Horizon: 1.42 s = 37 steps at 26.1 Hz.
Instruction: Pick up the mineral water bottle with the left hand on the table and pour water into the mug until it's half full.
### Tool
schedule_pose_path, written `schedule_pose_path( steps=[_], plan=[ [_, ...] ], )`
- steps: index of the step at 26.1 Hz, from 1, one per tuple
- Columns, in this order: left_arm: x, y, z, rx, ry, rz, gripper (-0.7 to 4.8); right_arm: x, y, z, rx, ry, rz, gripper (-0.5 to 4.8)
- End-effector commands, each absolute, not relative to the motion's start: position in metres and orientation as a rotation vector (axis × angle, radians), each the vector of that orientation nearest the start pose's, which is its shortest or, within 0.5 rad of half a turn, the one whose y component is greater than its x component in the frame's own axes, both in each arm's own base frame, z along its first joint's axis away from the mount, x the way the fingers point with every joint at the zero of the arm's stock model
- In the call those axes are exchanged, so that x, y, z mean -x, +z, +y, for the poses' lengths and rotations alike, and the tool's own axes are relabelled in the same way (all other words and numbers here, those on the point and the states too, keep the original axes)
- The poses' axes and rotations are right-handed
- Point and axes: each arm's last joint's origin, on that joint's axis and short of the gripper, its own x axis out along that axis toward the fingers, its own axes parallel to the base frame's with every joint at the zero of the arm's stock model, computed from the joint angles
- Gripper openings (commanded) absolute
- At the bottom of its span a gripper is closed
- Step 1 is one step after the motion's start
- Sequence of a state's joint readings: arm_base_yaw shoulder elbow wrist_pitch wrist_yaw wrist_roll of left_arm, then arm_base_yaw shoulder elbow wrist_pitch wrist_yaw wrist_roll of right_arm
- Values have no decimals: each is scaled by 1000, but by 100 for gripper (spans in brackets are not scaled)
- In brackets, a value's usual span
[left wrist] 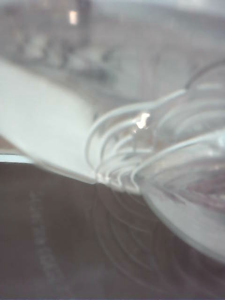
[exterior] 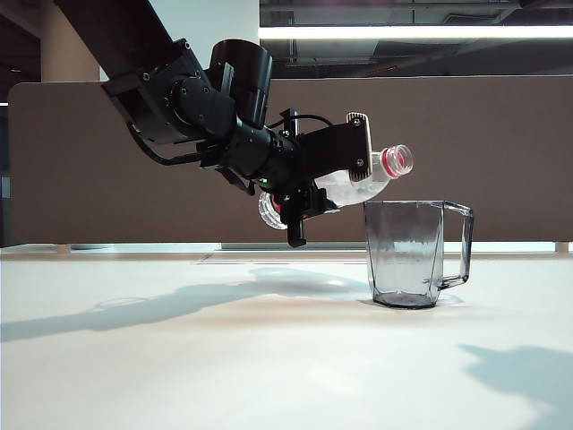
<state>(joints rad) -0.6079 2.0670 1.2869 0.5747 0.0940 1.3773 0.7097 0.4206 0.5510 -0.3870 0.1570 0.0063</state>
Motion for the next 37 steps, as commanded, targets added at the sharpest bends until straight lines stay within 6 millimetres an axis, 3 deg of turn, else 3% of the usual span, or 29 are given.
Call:
schedule_pose_path(
  steps=[1,20,37],
  plan=[
    [-373,201,-265,-1389,-668,-407,161,-84,282,66,92,547,216,-2],
    [-373,201,-265,-1533,-647,-466,161,-84,282,66,92,550,217,-2],
    [-381,202,-255,-1540,-616,-456,161,-84,282,66,92,550,217,-2]
  ],
)
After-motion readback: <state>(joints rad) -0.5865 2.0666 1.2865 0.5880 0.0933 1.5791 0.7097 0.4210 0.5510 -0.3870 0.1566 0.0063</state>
